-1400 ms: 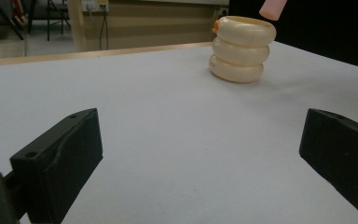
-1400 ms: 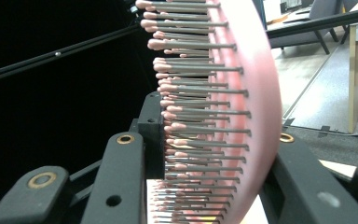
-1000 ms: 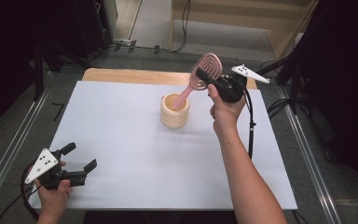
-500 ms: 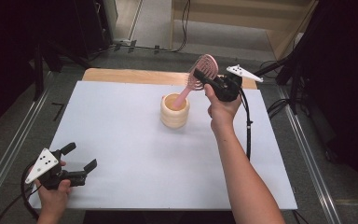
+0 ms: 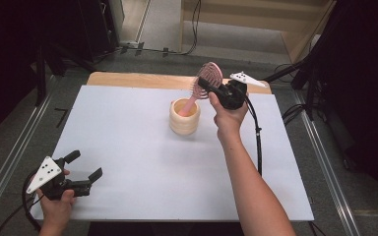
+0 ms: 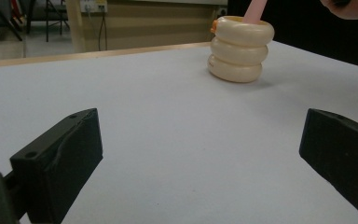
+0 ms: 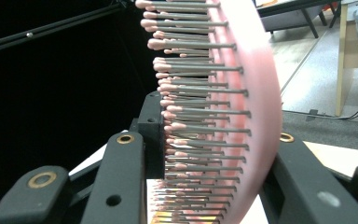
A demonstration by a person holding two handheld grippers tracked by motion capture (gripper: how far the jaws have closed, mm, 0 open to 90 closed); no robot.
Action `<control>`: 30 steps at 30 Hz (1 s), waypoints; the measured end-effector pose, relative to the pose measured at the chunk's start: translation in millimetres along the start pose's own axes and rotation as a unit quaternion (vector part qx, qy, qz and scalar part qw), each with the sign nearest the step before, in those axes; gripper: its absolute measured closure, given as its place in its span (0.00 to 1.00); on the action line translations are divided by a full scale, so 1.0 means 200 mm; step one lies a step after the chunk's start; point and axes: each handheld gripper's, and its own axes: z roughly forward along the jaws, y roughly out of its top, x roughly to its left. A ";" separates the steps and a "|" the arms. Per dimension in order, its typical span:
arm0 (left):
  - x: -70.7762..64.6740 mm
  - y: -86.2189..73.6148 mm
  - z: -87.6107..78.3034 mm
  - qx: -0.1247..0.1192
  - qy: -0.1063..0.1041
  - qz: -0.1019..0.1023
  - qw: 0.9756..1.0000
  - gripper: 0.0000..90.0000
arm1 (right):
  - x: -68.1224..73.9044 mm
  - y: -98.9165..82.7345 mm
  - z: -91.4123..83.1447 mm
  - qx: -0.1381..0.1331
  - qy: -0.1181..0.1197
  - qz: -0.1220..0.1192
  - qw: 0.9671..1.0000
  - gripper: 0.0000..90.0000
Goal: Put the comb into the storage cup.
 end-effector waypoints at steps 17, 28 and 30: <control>0.00 0.00 0.00 -0.001 -0.001 -0.001 1.000 0.00 | -0.03 -0.10 0.05 0.020 -0.007 0.010 1.000 0.69; 0.00 0.00 0.00 -0.002 -0.001 0.000 1.000 0.00 | -0.04 -0.16 0.08 0.026 -0.008 0.017 0.999 0.69; 0.00 0.00 0.00 -0.002 -0.001 0.000 1.000 0.00 | -0.05 -0.17 0.08 0.028 -0.010 0.021 0.999 0.69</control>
